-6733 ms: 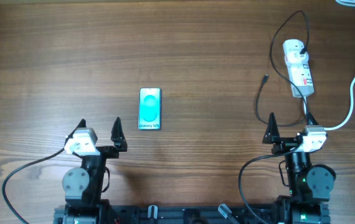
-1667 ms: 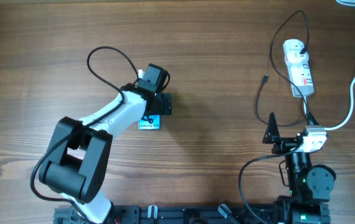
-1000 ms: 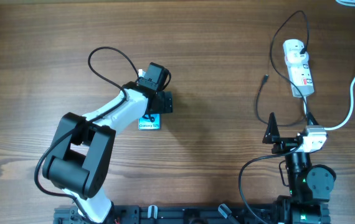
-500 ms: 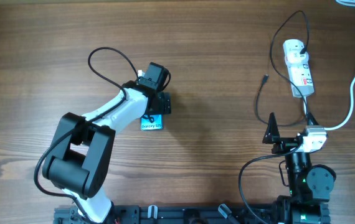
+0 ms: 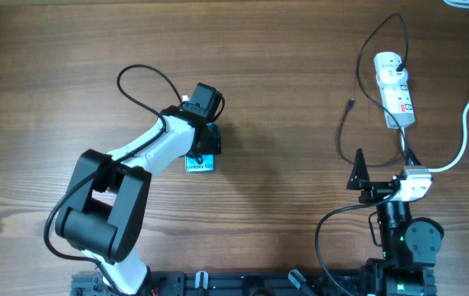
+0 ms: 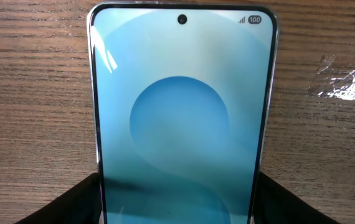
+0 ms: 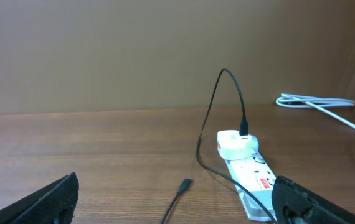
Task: Plug charger to phone and switch on socket
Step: 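Lower the left gripper and grasp the phone's bottom edge, then lift the phone with the left gripper and tilt it toward the right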
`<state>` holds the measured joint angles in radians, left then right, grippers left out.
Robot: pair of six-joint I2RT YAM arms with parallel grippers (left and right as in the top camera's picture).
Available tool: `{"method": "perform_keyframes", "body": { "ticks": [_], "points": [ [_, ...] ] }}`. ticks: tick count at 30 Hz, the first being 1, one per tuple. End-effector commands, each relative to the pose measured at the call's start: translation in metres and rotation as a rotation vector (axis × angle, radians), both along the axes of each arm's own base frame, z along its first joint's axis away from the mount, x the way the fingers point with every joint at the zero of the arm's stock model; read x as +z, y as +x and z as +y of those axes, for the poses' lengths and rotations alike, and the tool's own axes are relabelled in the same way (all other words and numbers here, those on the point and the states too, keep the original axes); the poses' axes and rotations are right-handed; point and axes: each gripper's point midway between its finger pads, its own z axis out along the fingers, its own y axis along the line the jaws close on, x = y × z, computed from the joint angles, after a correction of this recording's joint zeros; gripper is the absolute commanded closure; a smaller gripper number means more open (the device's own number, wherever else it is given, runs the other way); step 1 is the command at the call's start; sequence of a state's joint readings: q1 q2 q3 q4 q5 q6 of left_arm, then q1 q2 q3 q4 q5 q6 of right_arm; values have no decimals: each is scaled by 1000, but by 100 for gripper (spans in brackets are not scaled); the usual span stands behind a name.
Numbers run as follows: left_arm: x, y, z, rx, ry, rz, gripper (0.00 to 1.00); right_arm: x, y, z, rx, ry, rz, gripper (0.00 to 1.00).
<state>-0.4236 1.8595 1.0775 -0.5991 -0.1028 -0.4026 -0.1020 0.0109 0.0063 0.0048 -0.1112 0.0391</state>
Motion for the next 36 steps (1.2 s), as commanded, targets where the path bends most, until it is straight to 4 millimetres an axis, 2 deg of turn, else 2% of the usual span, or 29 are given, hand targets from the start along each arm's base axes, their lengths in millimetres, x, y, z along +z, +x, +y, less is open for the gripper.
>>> {"method": "perform_keyframes", "body": {
  "ticks": [1, 4, 5, 6, 10, 15, 19, 25, 31, 33, 36],
  "points": [
    [-31, -27, 4, -15, 18, 110, 34, 2, 0, -3, -13, -13, -11, 0],
    [-31, -23, 3, -16, 12, 98, 34, 2, 0, -3, -13, -14, -11, 0],
    [-31, -23, 3, -16, 11, 96, 36, 2, 0, -3, -13, -14, -10, 1],
    [-31, -22, 2, -16, 10, 93, 42, 2, 0, -3, -13, -13, -11, 0],
    [-26, -20, 3, -15, 16, 89, 43, 2, 0, -3, -13, -13, -10, 0],
    [10, 1, -7, -15, 2, 57, 51, 2, 0, -3, -13, -13, -11, 0],
    [33, 15, -14, -15, -12, 27, 51, 2, 0, -3, -13, -14, -11, 0],
    [49, 9, -14, -18, -12, 70, 53, 2, 0, -3, -13, -14, -11, 0],
    [71, -6, -38, -39, -142, 172, 54, 2, 0, -3, -13, -14, -10, 0],
    [79, -9, -51, -50, -212, 199, 53, 2, 0, -3, -13, -13, -10, 0],
    [95, -18, -80, -77, -383, 259, 54, 2, 0, -3, -13, -13, -9, 0]
  ]
}}
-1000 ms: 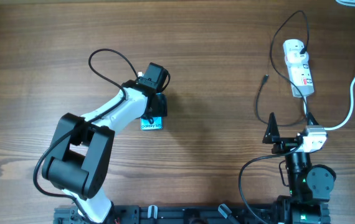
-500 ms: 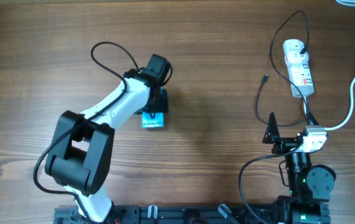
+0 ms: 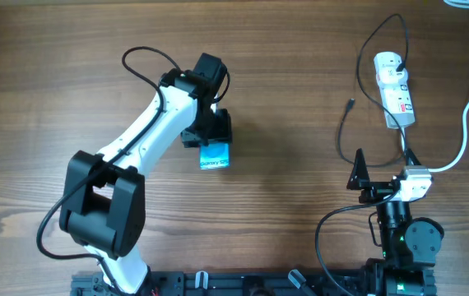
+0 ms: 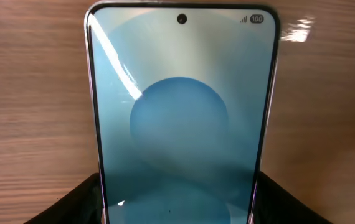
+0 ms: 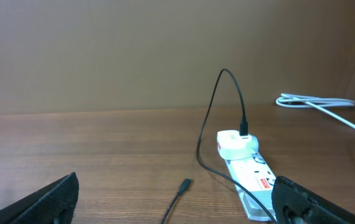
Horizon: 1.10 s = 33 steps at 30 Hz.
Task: Plug charger to phone and switch on socket
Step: 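Lift the phone with the left gripper and tilt it toward the right, then move the right gripper to the phone's edge held by the left gripper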
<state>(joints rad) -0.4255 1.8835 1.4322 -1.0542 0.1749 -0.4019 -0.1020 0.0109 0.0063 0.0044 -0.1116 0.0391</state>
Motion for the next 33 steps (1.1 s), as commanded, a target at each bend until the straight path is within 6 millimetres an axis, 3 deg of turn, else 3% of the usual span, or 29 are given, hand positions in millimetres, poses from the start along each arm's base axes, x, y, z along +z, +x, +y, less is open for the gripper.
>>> {"method": "perform_keyframes", "body": {
  "ticks": [1, 4, 10, 16, 21, 23, 24, 27, 28, 32, 33],
  "points": [
    [26, -7, -41, -25, -235, 53, 54, 2, 0, -3, -14, -13, -9, 0],
    [32, -13, -53, -7, -309, 96, 55, 2, 0, -3, -14, -13, -9, 0],
    [34, -11, -55, 180, -311, 157, 57, 1, 0, -3, -14, -13, -8, 0],
    [38, 6, -64, 385, -349, 173, 57, 1, 0, -3, -14, -13, -8, 0],
    [47, 21, -78, 487, -437, 183, 52, 2, 0, 2, 13, -9, -10, 0],
    [49, 24, -80, 513, -450, 184, 53, 3, -1, 9, 54, 130, -8, 0],
    [49, 25, -80, 528, -451, 188, 53, 3, -1, 12, 76, 292, -1, 0],
    [50, 29, -75, 593, -457, 208, 53, 1, -4, 39, 214, 1004, 120, 0],
    [51, 32, -74, 603, -472, 216, 53, -2, -5, 47, 247, 1145, 181, 0],
    [60, 41, -67, 632, -546, 248, 53, -14, -1, 47, 198, 1325, 254, 0],
    [61, 43, -65, 638, -553, 251, 54, -9, -2, 53, 253, 1201, 242, 0]
  ]
}}
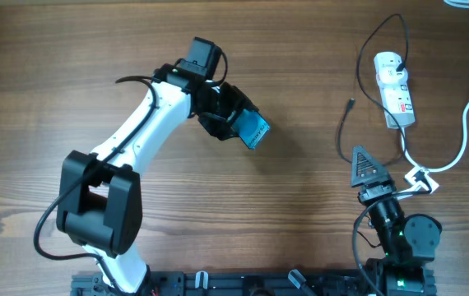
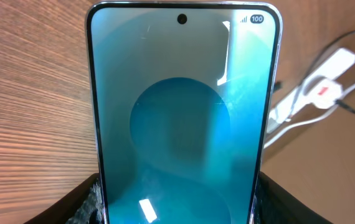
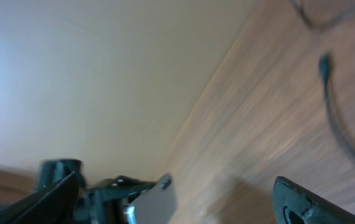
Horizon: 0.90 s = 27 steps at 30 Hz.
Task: Plug charger to phone and switch on socket
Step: 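Move the right gripper to the phone's edge held by the left gripper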
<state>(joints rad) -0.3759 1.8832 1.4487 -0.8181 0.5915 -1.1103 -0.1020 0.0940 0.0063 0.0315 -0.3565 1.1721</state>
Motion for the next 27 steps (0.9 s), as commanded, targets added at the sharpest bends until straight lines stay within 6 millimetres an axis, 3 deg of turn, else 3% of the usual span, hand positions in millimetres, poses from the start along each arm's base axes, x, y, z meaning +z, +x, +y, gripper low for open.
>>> {"method": "perform_keyframes", "body": {
  "ticks": [1, 5, 10, 13, 15, 18, 21, 24, 27],
  "points": [
    [20, 11, 2, 31, -92, 4, 54, 4, -3, 19, 123, -40, -29, 1],
    [21, 13, 6, 41, -98, 6, 54, -10, 1, 26, 191, -174, 28, 0],
    [21, 13, 5, 41, -98, 5, 54, 5, 32, 27, 316, -444, 152, 0],
    [21, 13, 5, 41, -97, 6, 54, 12, 56, 33, 435, -505, 274, 1],
    [21, 13, 6, 42, -97, 5, 54, 17, 67, 52, 530, -558, 269, 1],
    [22, 17, 5, 45, -101, -11, 56, 20, 73, 100, 664, -638, 179, 0],
    [22, 17, 5, 44, -102, -14, 56, 11, 79, 112, 612, -681, 224, 1],
    [22, 18, 5, 45, -102, -15, 55, 15, 76, 140, 668, -706, 156, 0],
    [24, 20, 4, 44, -107, -28, 55, 6, 75, 160, 678, -750, 154, 1]
  ]
}}
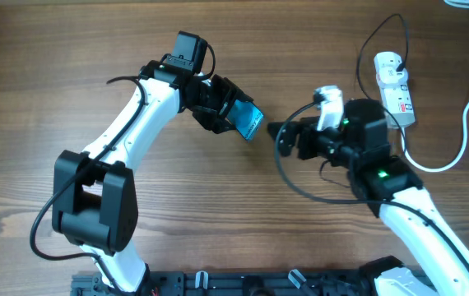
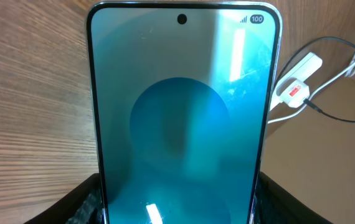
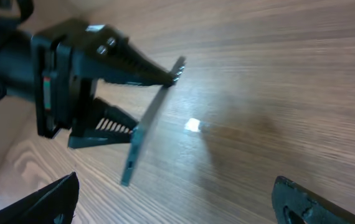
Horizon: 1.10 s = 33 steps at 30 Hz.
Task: Plug charger to phone and switch on socket
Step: 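Move the right gripper to the phone's edge held by the left gripper, then grasp the phone's side edge with the right gripper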
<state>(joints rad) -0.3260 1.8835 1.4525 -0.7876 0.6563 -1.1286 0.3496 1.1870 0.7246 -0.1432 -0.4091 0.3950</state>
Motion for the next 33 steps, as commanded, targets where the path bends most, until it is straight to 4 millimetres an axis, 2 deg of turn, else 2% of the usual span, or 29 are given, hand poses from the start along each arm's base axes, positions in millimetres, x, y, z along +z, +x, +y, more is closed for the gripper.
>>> {"method": "perform_keyframes", "body": {
  "ticks": [1, 6, 12, 16, 22, 25, 30, 33],
  "points": [
    [14, 7, -4, 2, -37, -33, 55, -6, 11, 13, -35, -48, -24, 1],
    [14, 7, -4, 2, -37, -33, 53, -8, 32, 25, -108, 39, -14, 0],
    [15, 7, -4, 2, -37, -33, 53, -17, 33, 38, -105, 39, -6, 7],
    [15, 7, -4, 2, -37, -33, 53, -12, 38, 40, -121, 72, -16, 8],
    [15, 7, -4, 2, -37, -32, 53, -20, 37, 53, -114, 70, -10, 9],
    [15, 7, -4, 2, -37, -32, 53, -25, 39, 53, -160, 27, -30, 11],
    [15, 7, -4, 1, -38, -32, 53, -18, 46, 51, -198, 29, -72, 18],
    [15, 7, -4, 2, -37, -32, 53, -24, 48, 51, -223, 43, -47, 20]
  ]
}}
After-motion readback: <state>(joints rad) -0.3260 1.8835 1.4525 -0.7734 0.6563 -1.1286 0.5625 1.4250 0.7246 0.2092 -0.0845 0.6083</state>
